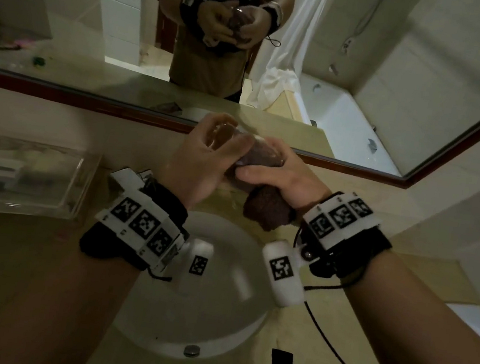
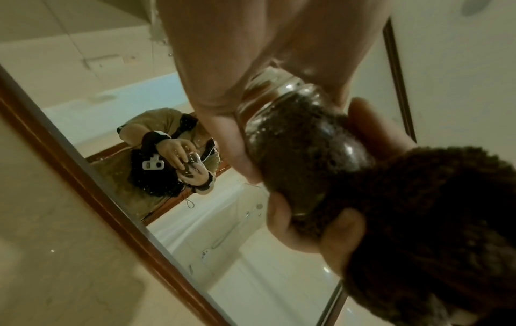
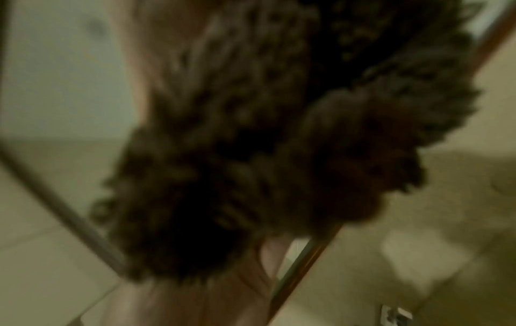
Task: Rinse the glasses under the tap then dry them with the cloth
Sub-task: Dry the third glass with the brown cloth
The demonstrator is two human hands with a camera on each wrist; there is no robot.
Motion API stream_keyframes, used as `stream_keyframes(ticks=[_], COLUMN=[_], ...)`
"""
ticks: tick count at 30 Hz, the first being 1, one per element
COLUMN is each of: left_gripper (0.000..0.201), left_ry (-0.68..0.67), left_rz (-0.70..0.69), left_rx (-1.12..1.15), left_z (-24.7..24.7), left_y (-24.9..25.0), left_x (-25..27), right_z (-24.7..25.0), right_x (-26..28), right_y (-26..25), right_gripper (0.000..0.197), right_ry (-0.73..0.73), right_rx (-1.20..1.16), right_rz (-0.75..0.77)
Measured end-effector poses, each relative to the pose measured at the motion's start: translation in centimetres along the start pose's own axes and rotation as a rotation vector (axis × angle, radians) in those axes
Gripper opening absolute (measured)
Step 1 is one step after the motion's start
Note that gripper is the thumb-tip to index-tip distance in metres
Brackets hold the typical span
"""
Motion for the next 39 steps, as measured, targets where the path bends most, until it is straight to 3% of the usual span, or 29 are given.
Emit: stream_keyframes(ticks=[3, 6, 8, 11, 14, 16, 18, 20, 22, 24, 26, 29, 31, 33, 36, 37, 39], left_gripper=[0.026, 0.059, 0.044, 0.016, 0.017, 0.021, 0.038, 0.06, 0.059, 0.036, 0.02, 0.015, 0.021, 0.034, 0.069, 0.07, 0.049], left_ry=[-0.029, -0.125, -0.111, -0.039, -0.054, -0.086, -0.107, -0.169, -0.181, -0.108, -0.045, -0.031, -0.036, -0.05, -0.17, -0.195, -0.159], left_rz=[0.114, 0.311, 0.313, 0.212, 0.055, 0.039, 0.121, 0.257, 0.286, 0.249, 0.194, 0.024, -0.024, 0.049, 0.272, 0.296, 0.286], left_rx=[0.143, 0.334, 0.362, 0.28, 0.114, 0.077, 0.194, 0.332, 0.322, 0.271, 0.245, 0.108, 0.04, 0.105, 0.261, 0.27, 0.307], left_z=[-0.1, -0.6, -0.7, -0.4, 0.1, 0.0, -0.3, -0.6, -0.8, -0.5, -0.1, 0.2, 0.1, 0.0, -0.7, -0.9, -0.9], left_y=[-0.6, -1.5, -1.2, -0.5, -0.2, -0.2, -0.5, -1.0, -1.0, -0.6, -0.5, 0.3, 0.1, -0.7, -1.9, -2.0, -1.7], left_x=[0.1, -0.1, -0.2, -0.3, -0.3, -0.2, -0.3, -0.4, -0.4, -0.4, -0.5, -0.6, -0.4, -0.4, -0.3, -0.4, -0.6], right_z=[0.0, -0.7, -1.3, -0.4, 0.1, 0.3, 0.5, -0.1, -1.0, -1.1, -0.7, 0.2, 0.4, 0.2, -0.4, -0.8, -1.1], right_x=[0.6, 2.3, 3.1, 2.0, 0.4, 0.3, 1.0, 2.2, 3.0, 2.9, 2.5, 1.2, 0.7, 1.0, 2.0, 2.3, 2.6], right_y=[-0.9, -3.9, -4.8, -3.7, -1.0, -0.6, -1.7, -3.5, -4.5, -4.3, -3.6, -1.6, -0.8, -0.9, -2.7, -3.2, -3.5], right_gripper=[0.071, 0.079, 0.083, 0.082, 0.086, 0.093, 0.085, 0.082, 0.087, 0.093, 0.095, 0.09, 0.091, 0.084, 0.081, 0.083, 0.087], right_ry=[0.06, 0.14, 0.151, 0.14, -0.037, -0.064, 0.053, 0.12, 0.123, 0.131, 0.122, 0.053, 0.003, 0.042, 0.153, 0.162, 0.17], right_rx=[0.14, 0.664, 0.798, 0.55, 0.092, 0.019, 0.186, 0.497, 0.752, 0.736, 0.528, 0.169, 0.093, 0.144, 0.538, 0.683, 0.77], right_rz=[0.05, 0.356, 0.484, 0.319, 0.031, -0.001, 0.087, 0.286, 0.434, 0.42, 0.31, 0.116, 0.045, 0.064, 0.312, 0.405, 0.464])
Point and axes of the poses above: each hand's wrist, its own x-axis away from the middle knuckle, its own z-axis out of the back of the hand, y = z × x, the point moved 6 cm from there along -x, towards the middle knuckle, and after that the axes turned 3 degrees about z, right-handed, at the moved point
